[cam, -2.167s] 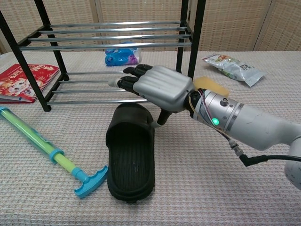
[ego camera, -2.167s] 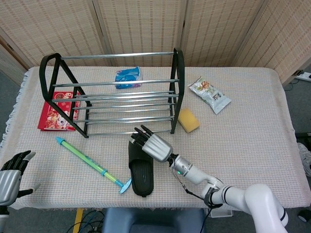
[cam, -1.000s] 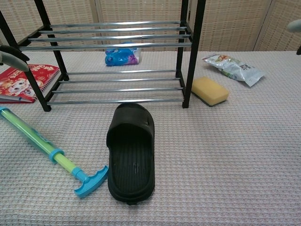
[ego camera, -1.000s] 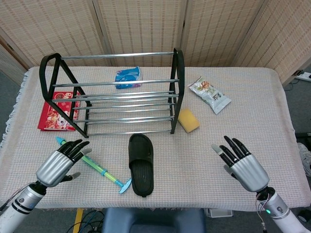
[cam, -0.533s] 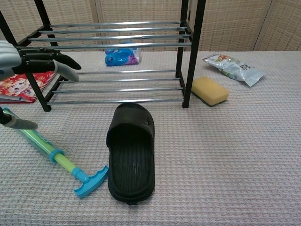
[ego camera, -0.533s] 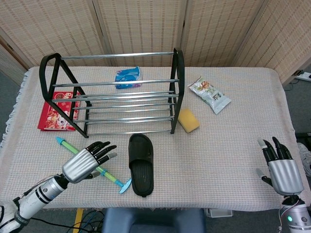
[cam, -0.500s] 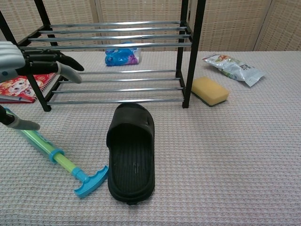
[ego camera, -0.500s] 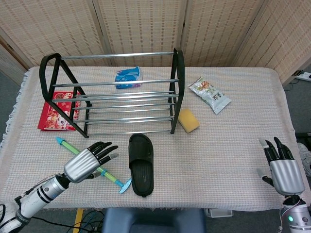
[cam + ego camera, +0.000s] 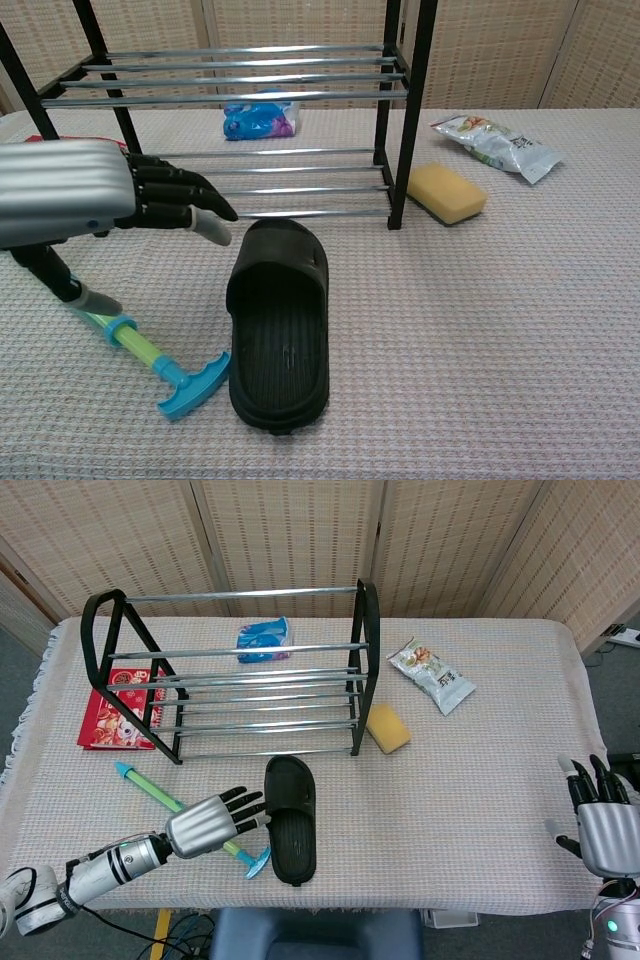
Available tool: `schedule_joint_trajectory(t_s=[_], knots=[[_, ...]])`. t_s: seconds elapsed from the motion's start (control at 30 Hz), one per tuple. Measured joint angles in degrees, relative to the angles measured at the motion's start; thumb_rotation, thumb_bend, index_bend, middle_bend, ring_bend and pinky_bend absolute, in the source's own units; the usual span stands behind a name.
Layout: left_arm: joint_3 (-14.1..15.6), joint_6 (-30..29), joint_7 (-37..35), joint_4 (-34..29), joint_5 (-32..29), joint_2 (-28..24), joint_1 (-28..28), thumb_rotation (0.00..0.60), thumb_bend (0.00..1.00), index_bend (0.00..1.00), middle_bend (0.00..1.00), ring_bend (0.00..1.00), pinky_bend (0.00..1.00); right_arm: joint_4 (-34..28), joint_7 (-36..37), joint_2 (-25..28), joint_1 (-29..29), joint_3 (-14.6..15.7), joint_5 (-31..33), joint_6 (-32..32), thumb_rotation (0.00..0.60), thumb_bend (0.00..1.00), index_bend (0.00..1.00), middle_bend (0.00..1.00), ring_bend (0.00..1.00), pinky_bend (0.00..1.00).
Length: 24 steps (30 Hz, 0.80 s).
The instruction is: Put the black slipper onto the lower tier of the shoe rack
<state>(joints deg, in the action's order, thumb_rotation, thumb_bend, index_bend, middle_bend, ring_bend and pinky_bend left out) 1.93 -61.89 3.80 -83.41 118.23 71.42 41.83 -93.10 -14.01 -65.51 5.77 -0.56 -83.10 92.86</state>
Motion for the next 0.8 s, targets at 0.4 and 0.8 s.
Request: schedule_joint_trajectory(t_s=[0.4, 0.8], knots=[[1.1, 6.8, 1.1, 0.6, 2.5, 2.2, 9.0, 0.6, 0.15, 0.14, 0.14, 0.14, 0.25, 0.3, 1.0, -0.1, -1.6, -1.0, -0.5, -0.2, 0.6, 0.21, 0.0, 0.14, 0.01, 0.13], [-0.9, 17.0, 8.1, -2.3, -2.3, 5.6, 14.7, 0.6, 0.15, 0.14, 0.14, 0.14, 0.25, 2.1, 4.1, -0.1, -3.2, -1.9, -0.9, 0.2, 0.6, 0.21, 0.0, 0.14, 0.01, 0.13]])
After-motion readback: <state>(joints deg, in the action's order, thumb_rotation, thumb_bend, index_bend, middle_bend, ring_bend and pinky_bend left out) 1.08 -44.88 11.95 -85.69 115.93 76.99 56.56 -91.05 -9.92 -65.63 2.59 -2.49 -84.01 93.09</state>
